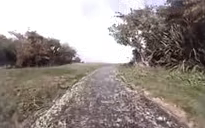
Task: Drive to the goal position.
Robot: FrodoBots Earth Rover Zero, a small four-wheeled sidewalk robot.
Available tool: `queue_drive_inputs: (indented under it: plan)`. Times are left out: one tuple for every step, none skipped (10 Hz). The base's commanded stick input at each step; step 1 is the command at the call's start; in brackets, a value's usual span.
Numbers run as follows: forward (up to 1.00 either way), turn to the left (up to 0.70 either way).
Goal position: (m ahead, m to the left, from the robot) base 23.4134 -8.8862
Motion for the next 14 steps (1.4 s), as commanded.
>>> queue_drive_inputs:
  plan:
    - [1.00, 0.00]
    - [1.00, 0.00]
    - [1.00, 0.00]
    - [1.00, 0.00]
    - [1.00, 0.00]
    - [1.00, 0.00]
    - [1.00, 0.00]
    - [1.00, 0.00]
    - [1.00, 0.00]
    - [1.00, 0.00]
    - [1.00, 0.00]
    - [1.00, 0.00]
    - [1.00, 0.00]
    - [1.00, 0.00]
